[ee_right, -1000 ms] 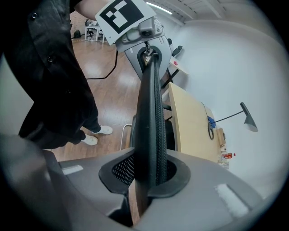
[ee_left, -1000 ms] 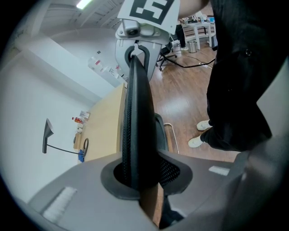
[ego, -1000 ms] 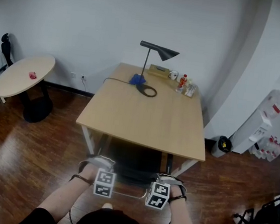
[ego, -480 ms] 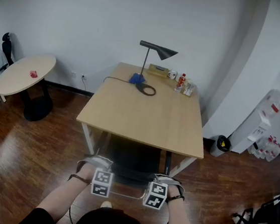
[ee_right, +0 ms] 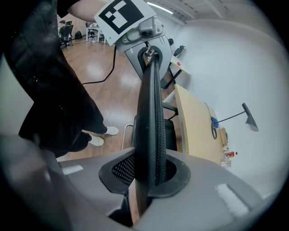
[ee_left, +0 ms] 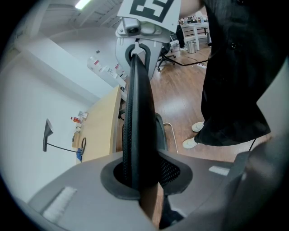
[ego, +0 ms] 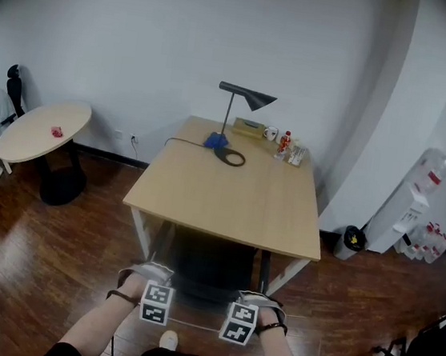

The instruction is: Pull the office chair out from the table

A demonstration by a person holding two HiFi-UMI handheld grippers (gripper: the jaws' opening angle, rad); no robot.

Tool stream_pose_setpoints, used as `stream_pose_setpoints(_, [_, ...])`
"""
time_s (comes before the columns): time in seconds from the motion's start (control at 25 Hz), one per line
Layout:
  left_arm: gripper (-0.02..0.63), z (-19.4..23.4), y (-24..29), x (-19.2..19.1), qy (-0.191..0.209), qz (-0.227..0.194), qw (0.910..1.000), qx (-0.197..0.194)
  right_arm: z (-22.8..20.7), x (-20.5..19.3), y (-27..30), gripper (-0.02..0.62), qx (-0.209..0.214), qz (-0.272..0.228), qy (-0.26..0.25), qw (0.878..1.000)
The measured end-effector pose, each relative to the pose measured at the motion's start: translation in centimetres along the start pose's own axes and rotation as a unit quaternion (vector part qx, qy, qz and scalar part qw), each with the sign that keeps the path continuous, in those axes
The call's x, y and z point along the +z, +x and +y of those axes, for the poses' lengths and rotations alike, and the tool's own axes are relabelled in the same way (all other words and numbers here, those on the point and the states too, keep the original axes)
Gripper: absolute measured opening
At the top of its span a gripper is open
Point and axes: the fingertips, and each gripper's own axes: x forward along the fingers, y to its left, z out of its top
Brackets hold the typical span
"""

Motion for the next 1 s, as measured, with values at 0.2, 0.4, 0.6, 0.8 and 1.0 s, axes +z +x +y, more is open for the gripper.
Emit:
stream_pose_setpoints(0.2, [0.072, -1.0, -0.8, -0.1, 0.001, 0.001, 1.0000, 0.002, 1.1, 0.3, -0.5, 0.075, -0.001, 0.000, 0.000, 1.000])
stream_pose_setpoints(0.4, [0.072, -1.8, -1.5, 0.2, 0.000, 0.000, 1.0000, 0.003, 2.0, 0.5, -1.1, 0.075, 0.003, 0.000, -0.004, 1.000])
stream_pose_setpoints(0.6, [0.074, -3.0, -2.0, 0.7, -0.001, -0.002, 1.0000, -0.001, 3.3, 0.4, -1.6, 0.077, 0.012, 0.003, 0.002, 1.000])
stream_pose_setpoints(0.8, [0.072, -4.1, -2.6, 0.9, 0.001, -0.003, 1.0000, -0.006, 4.5, 0.6, -2.1, 0.078, 0.014, 0.010, 0.004, 1.000])
stream_pose_setpoints(1.0, [0.072, -4.9, -3.3, 1.0, 0.001, -0.003, 1.0000, -0.004, 5.4, 0.8, -2.6, 0.081, 0.017, 0.010, 0.009, 1.000])
